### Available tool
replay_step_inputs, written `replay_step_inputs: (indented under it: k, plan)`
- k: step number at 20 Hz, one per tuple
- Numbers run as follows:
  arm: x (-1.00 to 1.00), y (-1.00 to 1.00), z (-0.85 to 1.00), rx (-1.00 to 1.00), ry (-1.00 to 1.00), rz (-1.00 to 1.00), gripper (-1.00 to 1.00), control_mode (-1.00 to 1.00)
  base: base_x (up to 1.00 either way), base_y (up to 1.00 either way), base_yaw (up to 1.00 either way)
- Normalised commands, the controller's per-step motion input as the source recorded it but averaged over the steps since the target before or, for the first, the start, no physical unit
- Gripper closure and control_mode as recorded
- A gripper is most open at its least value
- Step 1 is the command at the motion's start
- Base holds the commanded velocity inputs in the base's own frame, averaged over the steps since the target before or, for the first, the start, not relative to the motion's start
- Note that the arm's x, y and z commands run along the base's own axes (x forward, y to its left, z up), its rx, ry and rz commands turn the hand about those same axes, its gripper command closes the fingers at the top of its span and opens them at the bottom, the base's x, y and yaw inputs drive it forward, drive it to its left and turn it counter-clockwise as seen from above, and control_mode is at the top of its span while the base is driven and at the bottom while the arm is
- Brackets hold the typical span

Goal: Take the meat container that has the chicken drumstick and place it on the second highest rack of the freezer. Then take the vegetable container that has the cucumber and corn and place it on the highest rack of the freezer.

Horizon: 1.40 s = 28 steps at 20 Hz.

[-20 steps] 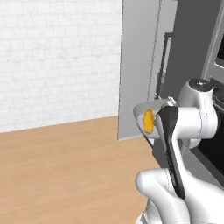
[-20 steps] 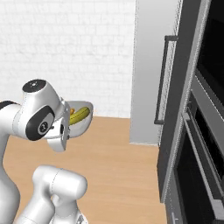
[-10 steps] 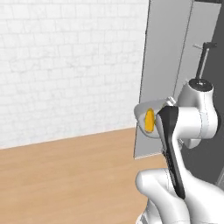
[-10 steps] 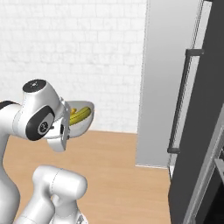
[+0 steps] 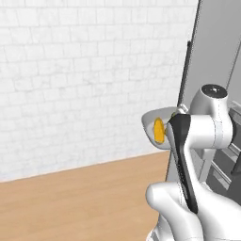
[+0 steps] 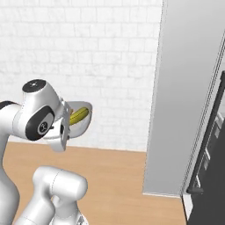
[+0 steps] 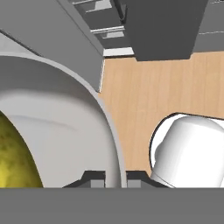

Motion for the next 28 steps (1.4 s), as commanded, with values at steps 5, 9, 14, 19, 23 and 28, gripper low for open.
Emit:
replay_step_inputs:
  k: [5,9,14,19,23,28]
  plan:
    - [0.0,0.0,0.0,0.0,0.0,0.0,1.0,1.0,0.53,0.35,-0.32]
    - [0.0,0.0,0.0,0.0,0.0,0.0,1.0,1.0,0.47,0.42,-0.36]
    - [0.0,0.0,0.0,0.0,0.0,0.0,1.0,1.0,0.4,0.35,-0.38]
    - [0.0,0.0,0.0,0.0,0.0,0.0,1.0,1.0,0.36,0.25,-0.53]
    - [0.0,0.0,0.0,0.0,0.0,0.0,1.0,1.0,0.29,0.19,-0.58]
    - [0.0,0.0,0.0,0.0,0.0,0.0,1.0,1.0,0.26,0.23,-0.56]
